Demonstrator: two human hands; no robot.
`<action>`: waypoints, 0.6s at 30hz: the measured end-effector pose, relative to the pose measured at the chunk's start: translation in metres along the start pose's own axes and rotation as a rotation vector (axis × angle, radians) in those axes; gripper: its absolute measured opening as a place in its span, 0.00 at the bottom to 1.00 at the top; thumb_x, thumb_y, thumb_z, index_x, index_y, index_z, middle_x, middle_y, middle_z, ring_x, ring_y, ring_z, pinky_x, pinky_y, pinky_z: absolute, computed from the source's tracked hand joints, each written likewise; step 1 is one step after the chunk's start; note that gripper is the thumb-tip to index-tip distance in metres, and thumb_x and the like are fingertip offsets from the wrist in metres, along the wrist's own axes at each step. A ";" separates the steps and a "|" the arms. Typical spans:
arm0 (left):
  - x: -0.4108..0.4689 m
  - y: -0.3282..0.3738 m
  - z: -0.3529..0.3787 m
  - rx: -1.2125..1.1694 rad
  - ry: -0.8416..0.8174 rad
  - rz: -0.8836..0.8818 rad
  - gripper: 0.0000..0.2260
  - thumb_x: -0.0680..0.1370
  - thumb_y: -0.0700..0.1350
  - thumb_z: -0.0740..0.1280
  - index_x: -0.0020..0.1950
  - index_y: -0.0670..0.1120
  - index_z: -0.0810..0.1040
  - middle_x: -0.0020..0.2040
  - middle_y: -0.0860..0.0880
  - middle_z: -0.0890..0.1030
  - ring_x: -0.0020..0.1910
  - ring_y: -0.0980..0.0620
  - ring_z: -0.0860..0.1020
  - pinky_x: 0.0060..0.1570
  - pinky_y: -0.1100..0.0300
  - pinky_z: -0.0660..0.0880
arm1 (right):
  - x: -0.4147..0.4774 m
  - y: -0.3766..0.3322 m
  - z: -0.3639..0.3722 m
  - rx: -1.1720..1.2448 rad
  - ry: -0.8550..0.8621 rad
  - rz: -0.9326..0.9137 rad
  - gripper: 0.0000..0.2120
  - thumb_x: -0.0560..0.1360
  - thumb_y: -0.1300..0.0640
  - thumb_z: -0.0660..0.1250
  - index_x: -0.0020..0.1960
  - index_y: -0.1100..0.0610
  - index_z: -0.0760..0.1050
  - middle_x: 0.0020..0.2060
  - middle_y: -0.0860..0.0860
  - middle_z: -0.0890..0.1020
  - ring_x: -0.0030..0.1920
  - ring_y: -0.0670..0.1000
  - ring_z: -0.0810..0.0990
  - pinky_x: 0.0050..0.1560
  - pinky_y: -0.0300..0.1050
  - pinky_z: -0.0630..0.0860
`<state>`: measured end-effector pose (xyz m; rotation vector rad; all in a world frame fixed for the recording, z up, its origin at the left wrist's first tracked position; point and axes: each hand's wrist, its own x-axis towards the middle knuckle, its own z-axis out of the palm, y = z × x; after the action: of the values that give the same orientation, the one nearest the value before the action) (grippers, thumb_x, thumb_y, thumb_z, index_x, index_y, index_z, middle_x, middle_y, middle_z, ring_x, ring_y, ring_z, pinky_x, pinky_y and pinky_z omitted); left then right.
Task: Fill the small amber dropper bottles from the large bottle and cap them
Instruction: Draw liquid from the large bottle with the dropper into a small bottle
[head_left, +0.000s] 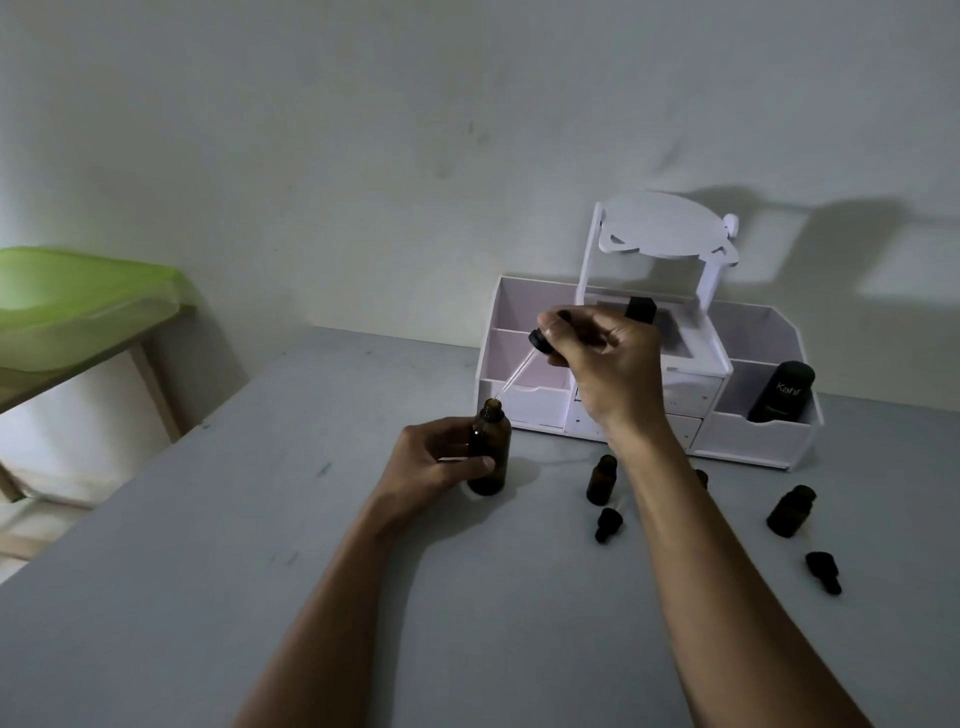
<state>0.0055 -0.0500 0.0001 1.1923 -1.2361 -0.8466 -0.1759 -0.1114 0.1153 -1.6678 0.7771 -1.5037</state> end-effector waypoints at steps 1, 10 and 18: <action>0.000 0.001 0.000 -0.005 0.000 0.000 0.22 0.65 0.39 0.76 0.59 0.42 0.84 0.50 0.45 0.87 0.48 0.52 0.85 0.47 0.64 0.78 | -0.001 0.000 0.002 -0.018 -0.017 -0.017 0.01 0.75 0.59 0.74 0.45 0.54 0.84 0.36 0.49 0.86 0.40 0.47 0.86 0.49 0.50 0.84; 0.002 -0.002 -0.002 -0.009 -0.015 -0.009 0.22 0.66 0.39 0.77 0.61 0.41 0.83 0.52 0.43 0.87 0.49 0.50 0.86 0.47 0.63 0.79 | -0.014 0.022 0.027 -0.222 -0.253 0.045 0.06 0.75 0.58 0.73 0.49 0.58 0.85 0.40 0.52 0.87 0.41 0.47 0.86 0.46 0.34 0.81; 0.002 -0.004 -0.004 -0.017 -0.038 -0.021 0.19 0.69 0.37 0.77 0.60 0.44 0.83 0.52 0.46 0.87 0.52 0.47 0.86 0.49 0.61 0.79 | -0.019 0.038 0.027 -0.306 -0.291 0.091 0.04 0.75 0.56 0.74 0.45 0.56 0.86 0.36 0.49 0.87 0.36 0.42 0.83 0.42 0.29 0.76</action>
<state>0.0100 -0.0526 -0.0033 1.1815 -1.2469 -0.8976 -0.1494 -0.1121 0.0724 -1.9912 0.9411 -1.0858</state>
